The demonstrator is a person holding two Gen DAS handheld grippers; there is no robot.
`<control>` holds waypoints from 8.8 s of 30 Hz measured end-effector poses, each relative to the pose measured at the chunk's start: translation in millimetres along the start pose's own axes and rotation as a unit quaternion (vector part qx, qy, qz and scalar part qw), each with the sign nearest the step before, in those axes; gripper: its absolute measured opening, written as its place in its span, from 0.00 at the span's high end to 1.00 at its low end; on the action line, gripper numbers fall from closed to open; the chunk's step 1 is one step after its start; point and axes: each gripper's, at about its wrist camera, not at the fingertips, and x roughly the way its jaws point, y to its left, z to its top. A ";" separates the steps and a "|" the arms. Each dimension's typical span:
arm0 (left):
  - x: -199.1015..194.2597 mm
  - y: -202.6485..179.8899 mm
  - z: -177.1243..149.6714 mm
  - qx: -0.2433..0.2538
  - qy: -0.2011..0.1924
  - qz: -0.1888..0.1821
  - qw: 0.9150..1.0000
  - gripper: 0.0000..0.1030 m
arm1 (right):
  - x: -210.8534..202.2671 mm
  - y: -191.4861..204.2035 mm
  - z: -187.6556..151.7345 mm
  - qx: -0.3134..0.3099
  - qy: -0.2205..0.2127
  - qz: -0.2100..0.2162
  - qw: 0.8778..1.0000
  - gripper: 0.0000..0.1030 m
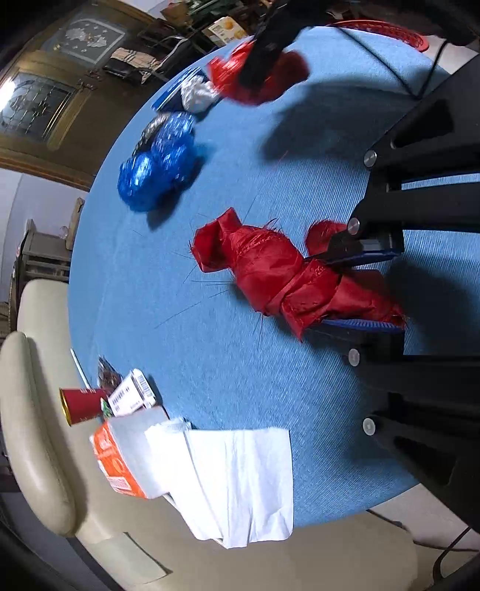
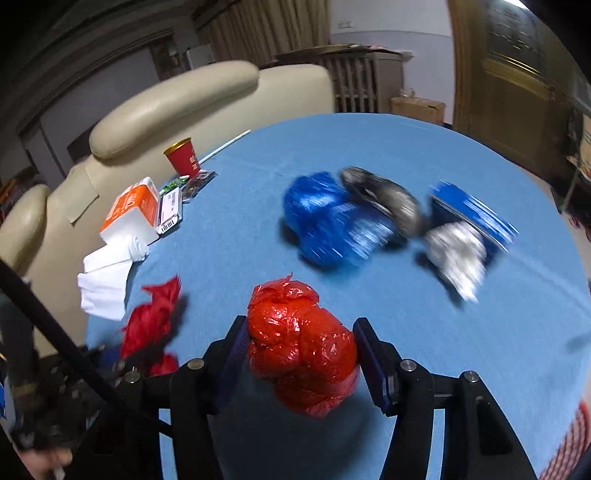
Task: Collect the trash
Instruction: 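Grasp the round red plastic bag with the right tool, then carry both red bags over the red wastebasket and release them, then move both tools back over the table toward the remaining trash, then grasp the white tissue with the right tool while the left tool grasps the blue bag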
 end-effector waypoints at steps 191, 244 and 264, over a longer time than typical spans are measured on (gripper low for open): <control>-39.6 -270.7 -50.9 0.258 0.003 -0.137 0.956 0.26 | -227.6 -284.3 -201.9 0.297 -0.066 -0.212 0.929 0.16; 38.7 -98.9 98.5 -0.025 -0.019 -0.089 0.996 0.26 | 34.0 -123.4 40.9 0.085 0.002 -0.079 0.993 0.61; 102.6 -99.0 137.2 -0.060 0.044 -0.024 0.997 0.49 | -38.8 -134.5 -22.5 0.125 -0.030 -0.055 0.990 0.61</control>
